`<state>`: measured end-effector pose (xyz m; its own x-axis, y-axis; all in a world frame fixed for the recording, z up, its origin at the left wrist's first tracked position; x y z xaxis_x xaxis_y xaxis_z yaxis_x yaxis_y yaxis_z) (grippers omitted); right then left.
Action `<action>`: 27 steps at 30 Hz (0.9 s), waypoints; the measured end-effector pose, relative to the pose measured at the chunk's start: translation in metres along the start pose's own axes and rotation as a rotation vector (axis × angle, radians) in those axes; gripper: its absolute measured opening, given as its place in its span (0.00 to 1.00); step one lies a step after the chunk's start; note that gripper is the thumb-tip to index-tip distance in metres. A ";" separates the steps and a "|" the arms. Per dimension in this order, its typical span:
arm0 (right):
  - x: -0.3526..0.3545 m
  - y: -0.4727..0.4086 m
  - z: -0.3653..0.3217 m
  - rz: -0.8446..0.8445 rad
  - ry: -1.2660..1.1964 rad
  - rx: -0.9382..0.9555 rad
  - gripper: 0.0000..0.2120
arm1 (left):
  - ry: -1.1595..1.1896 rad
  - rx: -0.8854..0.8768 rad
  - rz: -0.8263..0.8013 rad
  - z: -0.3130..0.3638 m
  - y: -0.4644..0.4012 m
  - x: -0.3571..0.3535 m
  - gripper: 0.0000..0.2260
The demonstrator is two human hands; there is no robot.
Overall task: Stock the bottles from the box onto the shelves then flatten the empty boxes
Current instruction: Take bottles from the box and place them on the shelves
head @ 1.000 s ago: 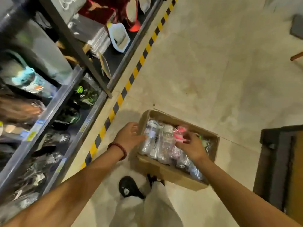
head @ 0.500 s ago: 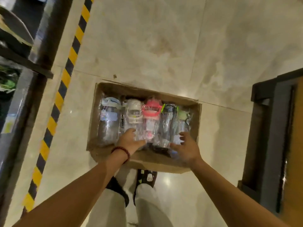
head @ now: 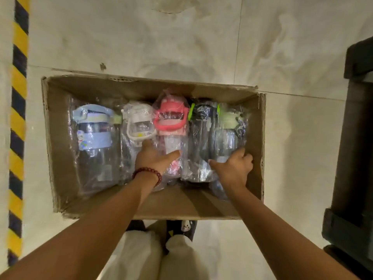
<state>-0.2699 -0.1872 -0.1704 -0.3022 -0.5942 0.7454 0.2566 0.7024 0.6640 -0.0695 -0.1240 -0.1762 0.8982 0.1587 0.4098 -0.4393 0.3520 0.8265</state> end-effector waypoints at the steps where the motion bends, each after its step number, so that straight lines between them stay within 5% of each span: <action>1: 0.000 -0.004 -0.004 0.012 0.003 -0.060 0.46 | -0.035 0.006 0.017 0.004 -0.002 -0.002 0.40; 5: -0.002 -0.017 -0.011 -0.011 0.086 -0.203 0.49 | -0.181 0.036 0.030 0.010 -0.011 -0.009 0.47; 9: -0.004 -0.016 -0.005 0.020 0.131 -0.143 0.47 | -0.306 -0.015 -0.025 0.007 -0.017 -0.015 0.21; 16: -0.004 -0.008 0.004 -0.012 -0.078 0.002 0.40 | -0.233 -0.051 0.080 0.003 -0.005 -0.018 0.28; 22: -0.003 -0.005 0.003 -0.017 0.033 0.040 0.37 | -0.429 -0.071 -0.060 0.014 -0.010 -0.003 0.33; 27: -0.002 -0.009 0.003 -0.105 -0.035 -0.033 0.39 | -0.347 0.029 -0.102 0.013 -0.009 0.007 0.19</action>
<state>-0.2740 -0.1909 -0.1779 -0.3613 -0.6495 0.6691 0.2519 0.6229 0.7406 -0.0593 -0.1379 -0.1755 0.8816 -0.2002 0.4275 -0.3528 0.3224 0.8784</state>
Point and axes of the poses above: each hand's wrist, its own y-axis away from the middle knuckle, its own x-axis out of the back of the hand, z = x × y, the point moved 4 cm from there along -y, towards the middle knuckle, and after that the axes turned 8 degrees about y, right-handed, at the moved point
